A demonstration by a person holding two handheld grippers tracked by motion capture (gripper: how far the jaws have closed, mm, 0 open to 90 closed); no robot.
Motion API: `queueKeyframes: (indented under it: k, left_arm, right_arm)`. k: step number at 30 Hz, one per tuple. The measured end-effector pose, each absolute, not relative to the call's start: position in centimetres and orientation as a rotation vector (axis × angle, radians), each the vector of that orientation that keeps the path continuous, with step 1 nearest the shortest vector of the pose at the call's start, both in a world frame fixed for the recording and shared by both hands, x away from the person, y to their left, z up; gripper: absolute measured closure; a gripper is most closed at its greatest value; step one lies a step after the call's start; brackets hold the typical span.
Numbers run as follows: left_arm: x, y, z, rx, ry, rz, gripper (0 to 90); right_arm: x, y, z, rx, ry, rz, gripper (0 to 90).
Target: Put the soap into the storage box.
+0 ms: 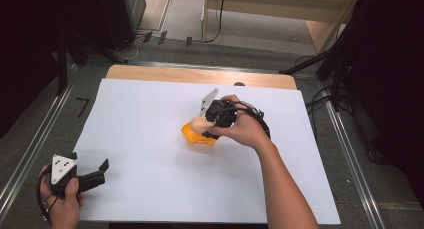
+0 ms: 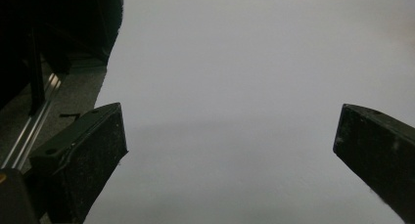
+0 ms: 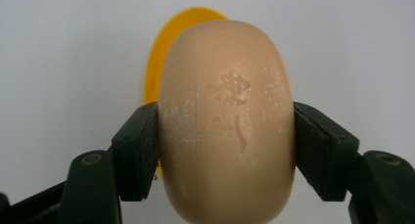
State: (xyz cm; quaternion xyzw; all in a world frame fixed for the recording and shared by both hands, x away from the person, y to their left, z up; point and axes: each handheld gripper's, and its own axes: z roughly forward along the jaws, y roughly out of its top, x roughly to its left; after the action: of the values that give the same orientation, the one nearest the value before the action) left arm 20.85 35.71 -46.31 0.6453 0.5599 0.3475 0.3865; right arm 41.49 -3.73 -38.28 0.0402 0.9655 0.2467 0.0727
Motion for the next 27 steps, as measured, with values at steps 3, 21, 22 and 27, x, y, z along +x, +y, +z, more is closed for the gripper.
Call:
queueKeyframes:
  k: [3,21,22,27]
  left_arm:
    - [20.9,35.8,-46.3,1.641,1.425,0.880,0.0]
    - [21.0,35.9,-46.3,1.635,1.432,0.865,0.0]
    - [21.0,35.9,-46.3,1.638,1.432,0.864,0.0]
    - [21.0,35.9,-46.3,1.641,1.432,0.860,0.0]
  right_arm:
    - [41.6,-3.7,-38.4,0.122,2.919,0.740,33.1]
    - [42.4,-2.5,-39.7,0.078,3.000,0.702,32.9]
    - [42.4,-2.5,-39.7,0.082,2.999,0.690,32.8]
    - [42.3,-2.4,-39.8,0.060,2.990,0.681,32.7]
